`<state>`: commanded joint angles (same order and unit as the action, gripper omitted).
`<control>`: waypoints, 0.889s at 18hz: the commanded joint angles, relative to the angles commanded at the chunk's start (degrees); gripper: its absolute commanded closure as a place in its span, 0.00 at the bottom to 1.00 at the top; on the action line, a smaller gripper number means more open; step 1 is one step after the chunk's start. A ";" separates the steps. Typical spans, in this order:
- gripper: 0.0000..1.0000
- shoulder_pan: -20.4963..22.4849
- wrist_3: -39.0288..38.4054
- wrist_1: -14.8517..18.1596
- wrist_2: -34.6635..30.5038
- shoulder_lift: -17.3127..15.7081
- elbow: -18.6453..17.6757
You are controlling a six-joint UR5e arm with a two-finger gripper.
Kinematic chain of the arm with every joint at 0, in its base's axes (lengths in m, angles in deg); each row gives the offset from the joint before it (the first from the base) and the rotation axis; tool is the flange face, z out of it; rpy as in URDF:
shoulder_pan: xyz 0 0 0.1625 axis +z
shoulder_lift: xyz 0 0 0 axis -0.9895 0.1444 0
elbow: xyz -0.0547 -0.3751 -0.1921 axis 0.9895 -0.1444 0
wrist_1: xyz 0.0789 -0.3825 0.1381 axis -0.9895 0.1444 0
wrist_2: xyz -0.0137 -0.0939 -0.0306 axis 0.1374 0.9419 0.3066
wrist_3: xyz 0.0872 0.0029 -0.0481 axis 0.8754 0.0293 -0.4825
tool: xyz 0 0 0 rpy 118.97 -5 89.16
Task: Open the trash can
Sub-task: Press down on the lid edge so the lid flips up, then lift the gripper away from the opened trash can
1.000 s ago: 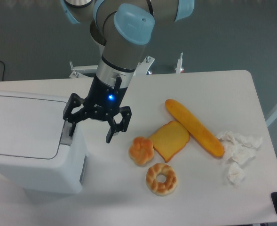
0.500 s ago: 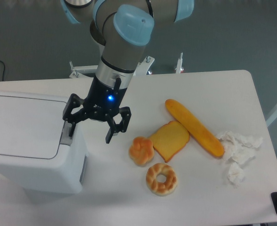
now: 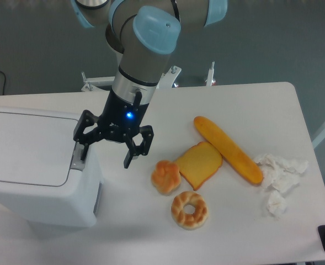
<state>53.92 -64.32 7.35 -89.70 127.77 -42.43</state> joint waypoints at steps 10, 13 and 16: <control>0.00 0.00 0.00 0.00 0.00 0.09 0.00; 0.00 -0.09 0.00 0.00 0.00 0.09 0.00; 0.00 0.00 0.09 0.00 0.00 0.09 0.00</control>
<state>53.92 -64.23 7.35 -89.70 127.86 -42.43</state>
